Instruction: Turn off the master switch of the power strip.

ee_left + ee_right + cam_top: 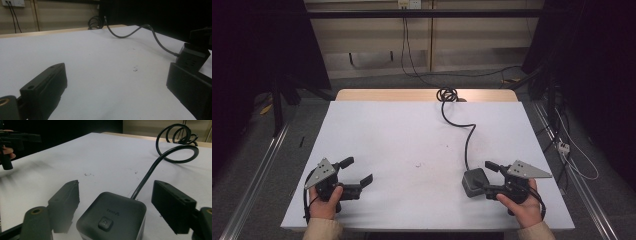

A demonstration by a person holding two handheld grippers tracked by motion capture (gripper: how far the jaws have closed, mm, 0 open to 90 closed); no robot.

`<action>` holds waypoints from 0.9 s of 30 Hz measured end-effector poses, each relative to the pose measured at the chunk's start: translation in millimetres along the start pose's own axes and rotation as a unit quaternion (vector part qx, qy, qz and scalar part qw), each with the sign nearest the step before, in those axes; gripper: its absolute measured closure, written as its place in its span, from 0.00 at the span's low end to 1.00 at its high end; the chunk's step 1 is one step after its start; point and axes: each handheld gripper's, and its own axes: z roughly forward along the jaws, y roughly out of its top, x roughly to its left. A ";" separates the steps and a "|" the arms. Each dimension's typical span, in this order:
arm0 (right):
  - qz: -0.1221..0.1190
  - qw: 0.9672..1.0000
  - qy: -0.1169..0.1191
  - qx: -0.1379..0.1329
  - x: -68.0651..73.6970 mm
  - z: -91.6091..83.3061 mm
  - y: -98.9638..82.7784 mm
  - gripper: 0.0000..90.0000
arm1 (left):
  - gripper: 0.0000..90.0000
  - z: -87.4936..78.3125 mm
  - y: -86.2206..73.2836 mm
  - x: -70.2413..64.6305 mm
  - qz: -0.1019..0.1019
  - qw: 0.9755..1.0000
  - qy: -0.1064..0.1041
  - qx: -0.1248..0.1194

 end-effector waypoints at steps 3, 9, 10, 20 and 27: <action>0.000 1.000 -0.004 0.000 -0.8 -1.2 -0.1 0.20 | 0.03 -0.1 0.4 0.0 0.003 1.000 0.000 0.003; 0.000 1.000 -0.005 -0.003 -1.8 -3.6 0.0 0.16 | 0.03 0.3 0.4 -0.5 0.000 1.000 0.000 0.002; 0.001 1.000 -0.006 -0.004 -1.9 -3.7 -0.3 0.15 | 0.03 0.1 0.5 -0.2 0.002 1.000 0.000 0.003; -0.003 1.000 -0.017 -0.006 -4.4 -5.3 -3.0 0.08 | 0.03 0.1 0.3 -0.1 -0.001 1.000 0.000 0.000; -0.003 1.000 -0.019 -0.007 -7.1 -7.9 -5.9 0.06 | 0.03 0.2 0.3 -0.4 -0.002 1.000 0.000 0.000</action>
